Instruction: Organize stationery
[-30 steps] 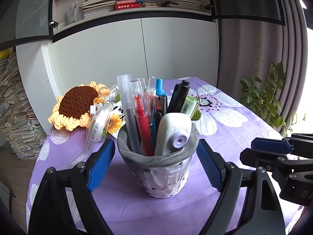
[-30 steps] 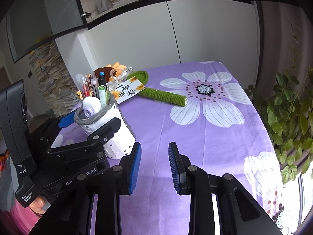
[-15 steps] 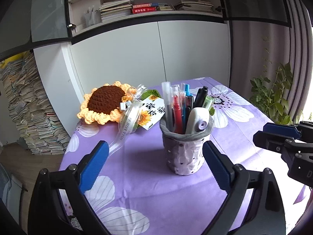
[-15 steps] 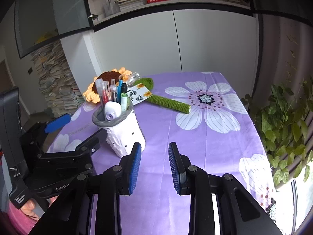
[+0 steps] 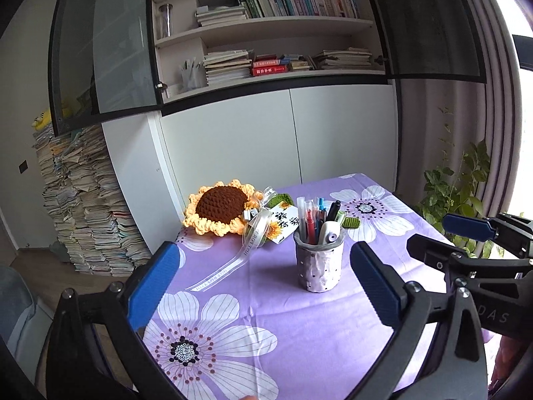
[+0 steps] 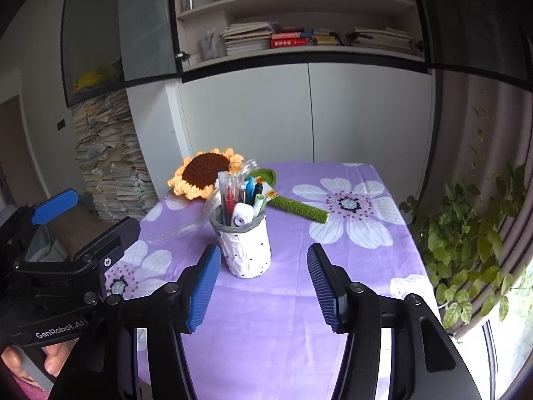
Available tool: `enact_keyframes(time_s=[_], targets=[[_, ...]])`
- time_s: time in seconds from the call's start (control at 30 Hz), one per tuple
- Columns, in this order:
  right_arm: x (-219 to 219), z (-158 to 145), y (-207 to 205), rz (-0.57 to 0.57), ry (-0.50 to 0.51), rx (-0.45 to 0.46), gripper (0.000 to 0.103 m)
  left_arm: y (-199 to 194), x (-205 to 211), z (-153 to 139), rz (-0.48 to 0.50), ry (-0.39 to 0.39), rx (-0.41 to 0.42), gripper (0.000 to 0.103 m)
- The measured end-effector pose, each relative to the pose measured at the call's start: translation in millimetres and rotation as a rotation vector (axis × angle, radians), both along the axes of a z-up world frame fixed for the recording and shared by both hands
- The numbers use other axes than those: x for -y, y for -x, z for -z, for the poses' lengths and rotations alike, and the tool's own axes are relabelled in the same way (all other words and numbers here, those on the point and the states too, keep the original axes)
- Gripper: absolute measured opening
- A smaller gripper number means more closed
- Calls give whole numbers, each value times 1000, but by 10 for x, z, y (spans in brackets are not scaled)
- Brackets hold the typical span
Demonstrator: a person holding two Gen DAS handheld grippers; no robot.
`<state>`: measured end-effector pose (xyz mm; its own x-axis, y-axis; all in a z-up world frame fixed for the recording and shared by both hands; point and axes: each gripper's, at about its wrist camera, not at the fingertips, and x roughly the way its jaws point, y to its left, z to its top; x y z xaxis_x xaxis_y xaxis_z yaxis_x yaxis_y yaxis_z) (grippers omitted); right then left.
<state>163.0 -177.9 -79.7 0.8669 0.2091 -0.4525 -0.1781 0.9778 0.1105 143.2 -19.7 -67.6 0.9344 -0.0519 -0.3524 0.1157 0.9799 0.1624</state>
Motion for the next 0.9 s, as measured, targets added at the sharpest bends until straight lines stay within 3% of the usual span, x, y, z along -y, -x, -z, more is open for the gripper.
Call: enact_keyframes(time_s=[0.23,0.6,0.9], targets=[[34,-176,368,33,-40,48,73,366,-51,-154,-5,16,40,102],[-95,-319,886,56,36,105,80,805,-169,-378,-24,70,70,102],[-129,-468,1205,47,30,154,84,994,-245,-515,-32,119,77,102]])
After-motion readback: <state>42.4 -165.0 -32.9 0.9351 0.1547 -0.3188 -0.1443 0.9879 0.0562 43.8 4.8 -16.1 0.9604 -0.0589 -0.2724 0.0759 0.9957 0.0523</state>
